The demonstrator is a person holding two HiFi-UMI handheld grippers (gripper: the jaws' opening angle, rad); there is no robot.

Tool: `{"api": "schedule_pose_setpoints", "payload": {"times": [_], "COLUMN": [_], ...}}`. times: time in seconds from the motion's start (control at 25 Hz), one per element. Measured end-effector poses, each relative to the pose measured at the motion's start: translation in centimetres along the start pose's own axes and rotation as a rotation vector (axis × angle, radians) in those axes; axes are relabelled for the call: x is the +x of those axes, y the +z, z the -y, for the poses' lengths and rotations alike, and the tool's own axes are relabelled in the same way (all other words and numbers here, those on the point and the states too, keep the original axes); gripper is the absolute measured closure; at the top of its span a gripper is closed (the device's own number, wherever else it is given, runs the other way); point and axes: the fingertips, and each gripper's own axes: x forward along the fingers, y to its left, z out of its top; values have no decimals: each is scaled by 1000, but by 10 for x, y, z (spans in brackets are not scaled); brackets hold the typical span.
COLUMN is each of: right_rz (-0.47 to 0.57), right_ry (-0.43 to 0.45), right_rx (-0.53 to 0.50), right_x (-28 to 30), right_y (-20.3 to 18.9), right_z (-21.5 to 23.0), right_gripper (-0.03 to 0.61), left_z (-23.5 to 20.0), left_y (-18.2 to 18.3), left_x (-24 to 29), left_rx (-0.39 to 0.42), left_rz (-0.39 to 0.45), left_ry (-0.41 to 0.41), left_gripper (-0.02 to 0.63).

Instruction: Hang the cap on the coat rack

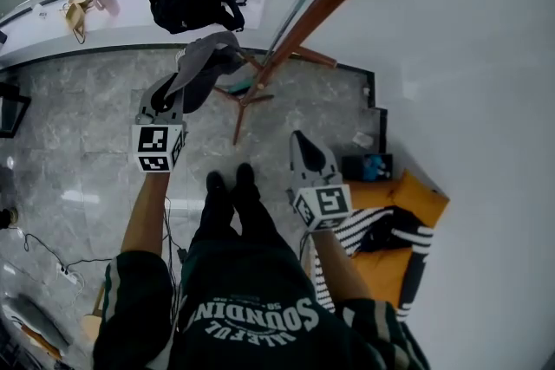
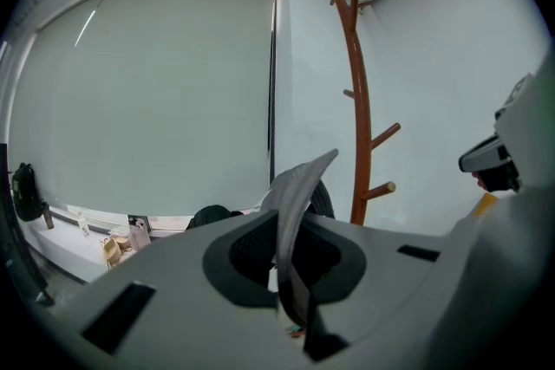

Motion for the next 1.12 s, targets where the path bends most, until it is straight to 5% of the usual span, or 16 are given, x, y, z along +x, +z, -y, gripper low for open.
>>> {"api": "schedule_pose_setpoints", "payload": {"times": [0.56, 0.88, 1.12], "right_rz": [-39, -60, -68], "right_ry": [9, -14, -20], "right_rx": [-8, 0, 4], "right_x": [6, 6, 4], "right_y": [-20, -21, -26], "right_z": [-1, 4, 2], "right_gripper": [580, 580, 580], "left_z": [41, 93, 110], "left_y": [-87, -156, -204], "left_x": [-28, -23, -17], "left_rx": [91, 109, 17], "left_rz": [-80, -236, -384], "left_ry": [-88, -241, -305], "left_gripper": [598, 597, 578]}}
